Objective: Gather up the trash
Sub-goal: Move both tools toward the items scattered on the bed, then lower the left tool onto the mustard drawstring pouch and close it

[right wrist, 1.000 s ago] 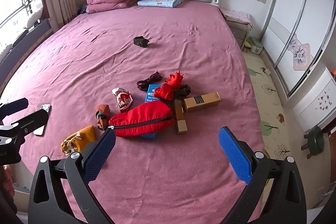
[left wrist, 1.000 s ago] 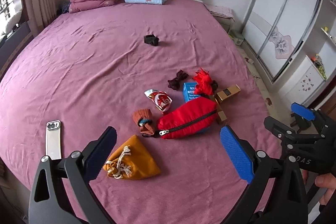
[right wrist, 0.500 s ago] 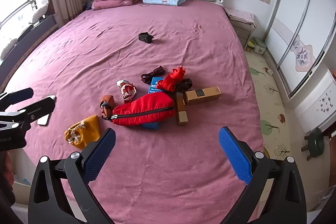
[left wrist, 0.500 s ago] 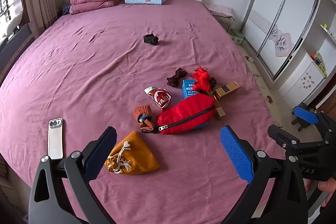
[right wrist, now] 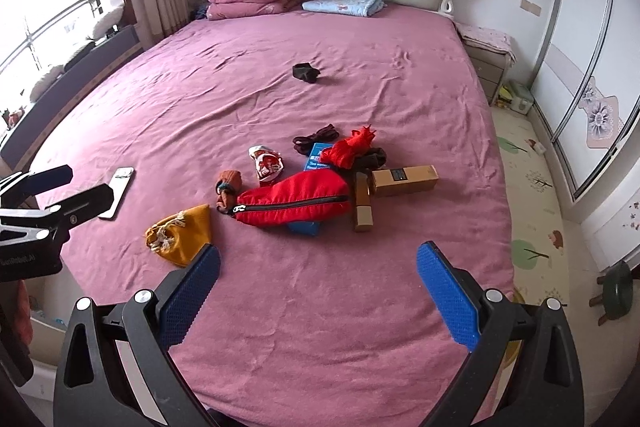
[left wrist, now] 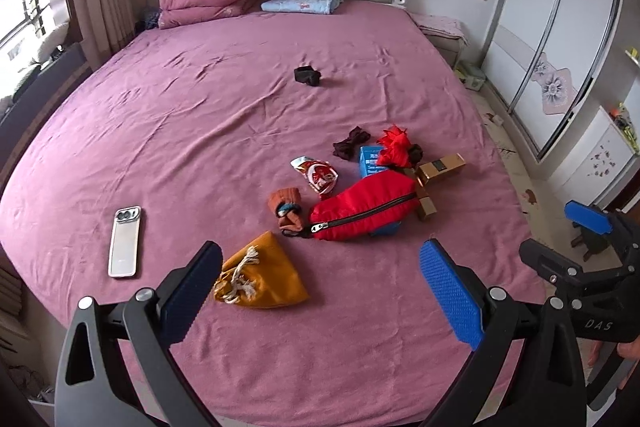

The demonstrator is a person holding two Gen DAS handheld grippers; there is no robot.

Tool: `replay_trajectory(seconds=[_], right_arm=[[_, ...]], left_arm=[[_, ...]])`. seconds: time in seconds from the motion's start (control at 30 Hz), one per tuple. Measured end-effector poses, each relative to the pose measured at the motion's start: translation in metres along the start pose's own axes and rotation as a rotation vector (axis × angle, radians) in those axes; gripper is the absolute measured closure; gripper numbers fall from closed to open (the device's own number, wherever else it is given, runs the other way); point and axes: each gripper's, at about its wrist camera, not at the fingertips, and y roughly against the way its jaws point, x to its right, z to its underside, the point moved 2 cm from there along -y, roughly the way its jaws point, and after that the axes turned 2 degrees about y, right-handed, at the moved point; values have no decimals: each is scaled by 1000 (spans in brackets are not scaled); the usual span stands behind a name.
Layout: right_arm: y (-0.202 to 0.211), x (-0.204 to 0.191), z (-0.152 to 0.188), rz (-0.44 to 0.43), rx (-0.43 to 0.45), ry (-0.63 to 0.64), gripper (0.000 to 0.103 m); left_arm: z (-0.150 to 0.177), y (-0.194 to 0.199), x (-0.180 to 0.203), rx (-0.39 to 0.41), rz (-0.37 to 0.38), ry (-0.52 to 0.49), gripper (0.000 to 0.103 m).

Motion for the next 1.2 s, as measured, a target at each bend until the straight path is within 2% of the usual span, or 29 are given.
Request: replay_trajectory(seconds=[0.2,0.47,1.07,1.2], right_arm=[[4,-1,0,-8,3,-9,9],[1,-15,-13,12,3,-26,9],[-40,-65,-47,113,-21,-158,9],[-48,-74,-46,116,-37,-158,9]], left_arm=[[7,7,-4,-8,9,15,4],[4,-8,-17,-67,67,20,4],[-4,-63,-64,-184,218,-126,4],[-2,-75,-71,-209,225,-150,4]])
